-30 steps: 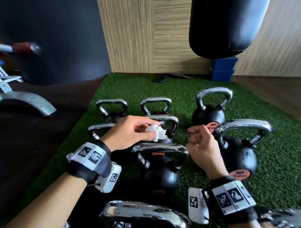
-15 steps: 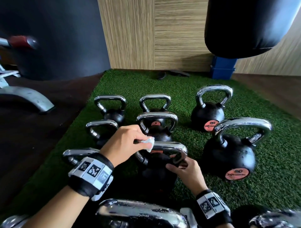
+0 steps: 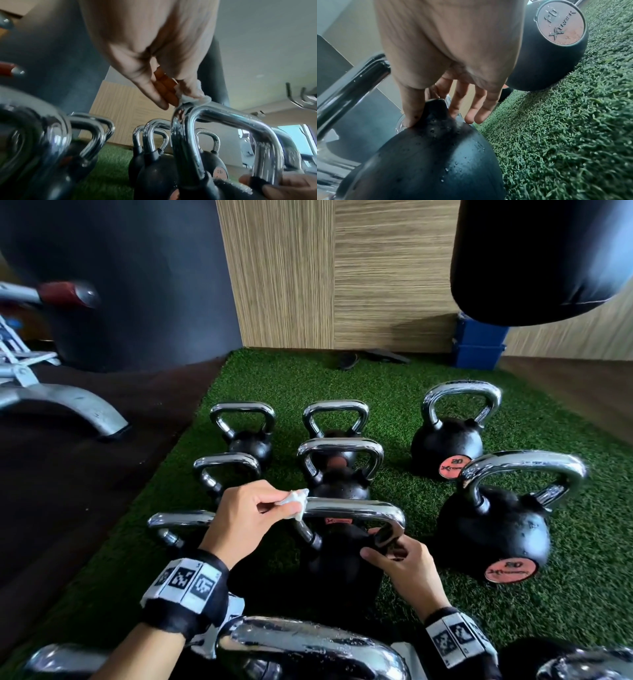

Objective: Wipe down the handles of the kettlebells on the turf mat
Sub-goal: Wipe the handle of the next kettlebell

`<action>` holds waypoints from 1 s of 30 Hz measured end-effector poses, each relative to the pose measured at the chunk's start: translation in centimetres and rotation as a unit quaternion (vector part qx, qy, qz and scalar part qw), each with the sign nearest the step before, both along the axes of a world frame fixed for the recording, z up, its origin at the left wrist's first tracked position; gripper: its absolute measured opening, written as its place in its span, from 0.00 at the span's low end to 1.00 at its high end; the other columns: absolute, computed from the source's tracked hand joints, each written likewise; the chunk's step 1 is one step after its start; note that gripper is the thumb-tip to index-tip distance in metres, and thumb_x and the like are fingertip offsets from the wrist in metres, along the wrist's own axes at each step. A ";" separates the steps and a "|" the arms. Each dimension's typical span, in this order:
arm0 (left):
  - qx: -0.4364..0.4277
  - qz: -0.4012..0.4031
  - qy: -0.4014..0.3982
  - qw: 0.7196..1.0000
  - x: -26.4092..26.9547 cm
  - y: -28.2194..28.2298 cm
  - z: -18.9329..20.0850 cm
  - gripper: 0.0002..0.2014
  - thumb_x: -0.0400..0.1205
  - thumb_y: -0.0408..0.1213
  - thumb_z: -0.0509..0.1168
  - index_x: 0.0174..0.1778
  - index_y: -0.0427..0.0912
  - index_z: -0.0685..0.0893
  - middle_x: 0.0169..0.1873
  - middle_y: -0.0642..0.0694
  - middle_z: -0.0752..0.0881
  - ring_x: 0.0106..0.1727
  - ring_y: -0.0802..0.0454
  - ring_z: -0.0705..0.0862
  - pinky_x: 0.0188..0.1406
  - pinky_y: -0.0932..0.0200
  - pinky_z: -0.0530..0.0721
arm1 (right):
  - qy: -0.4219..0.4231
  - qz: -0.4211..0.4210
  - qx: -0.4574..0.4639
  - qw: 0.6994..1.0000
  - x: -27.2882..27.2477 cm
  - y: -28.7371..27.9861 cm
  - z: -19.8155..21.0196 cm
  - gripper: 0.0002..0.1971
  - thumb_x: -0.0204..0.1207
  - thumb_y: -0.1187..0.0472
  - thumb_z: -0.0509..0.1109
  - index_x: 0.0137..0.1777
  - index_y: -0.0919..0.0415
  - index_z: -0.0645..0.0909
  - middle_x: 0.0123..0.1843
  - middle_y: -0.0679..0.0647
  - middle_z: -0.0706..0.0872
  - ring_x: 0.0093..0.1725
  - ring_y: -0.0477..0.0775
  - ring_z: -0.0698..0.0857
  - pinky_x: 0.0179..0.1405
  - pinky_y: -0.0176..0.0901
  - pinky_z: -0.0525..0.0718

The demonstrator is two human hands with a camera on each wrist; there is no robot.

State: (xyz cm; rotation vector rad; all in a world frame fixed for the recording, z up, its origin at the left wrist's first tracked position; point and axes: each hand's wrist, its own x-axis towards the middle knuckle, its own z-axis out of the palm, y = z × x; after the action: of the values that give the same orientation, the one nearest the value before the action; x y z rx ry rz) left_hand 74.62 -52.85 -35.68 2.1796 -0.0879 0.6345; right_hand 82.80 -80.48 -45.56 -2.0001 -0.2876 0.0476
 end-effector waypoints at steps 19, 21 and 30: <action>-0.145 0.018 0.131 0.981 -0.8 2.4 -5.8 0.12 0.76 0.49 0.78 0.54 0.54 0.95 0.50 0.57 0.94 0.54 0.61 0.91 0.60 0.58 0.87 | 0.010 0.002 0.020 1.000 -0.8 -0.1 0.4 0.14 0.63 0.41 0.84 0.49 0.35 0.90 0.40 0.38 0.93 0.41 0.35 0.89 0.45 0.39 0.88; -0.159 0.017 0.147 0.976 -0.8 2.1 -6.3 0.14 0.72 0.54 0.78 0.52 0.57 0.95 0.49 0.55 0.95 0.54 0.56 0.92 0.58 0.56 0.89 | 0.014 0.001 0.019 1.000 -0.8 0.0 0.5 0.14 0.63 0.42 0.84 0.49 0.37 0.90 0.40 0.40 0.93 0.42 0.38 0.90 0.46 0.40 0.88; -0.078 0.019 0.187 0.979 -0.6 0.9 -7.9 0.17 0.69 0.62 0.77 0.46 0.56 0.96 0.42 0.61 0.94 0.48 0.65 0.91 0.52 0.57 0.89 | 0.007 -0.011 -0.016 1.000 -1.3 0.0 1.5 0.11 0.63 0.43 0.85 0.44 0.41 0.90 0.34 0.38 0.91 0.34 0.34 0.87 0.32 0.28 0.79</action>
State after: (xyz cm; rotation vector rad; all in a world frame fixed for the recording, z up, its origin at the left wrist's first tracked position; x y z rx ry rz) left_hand 74.03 -51.93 -43.63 2.1131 0.1975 0.2334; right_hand 81.53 -80.45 -44.02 -2.0327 -0.2567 0.0532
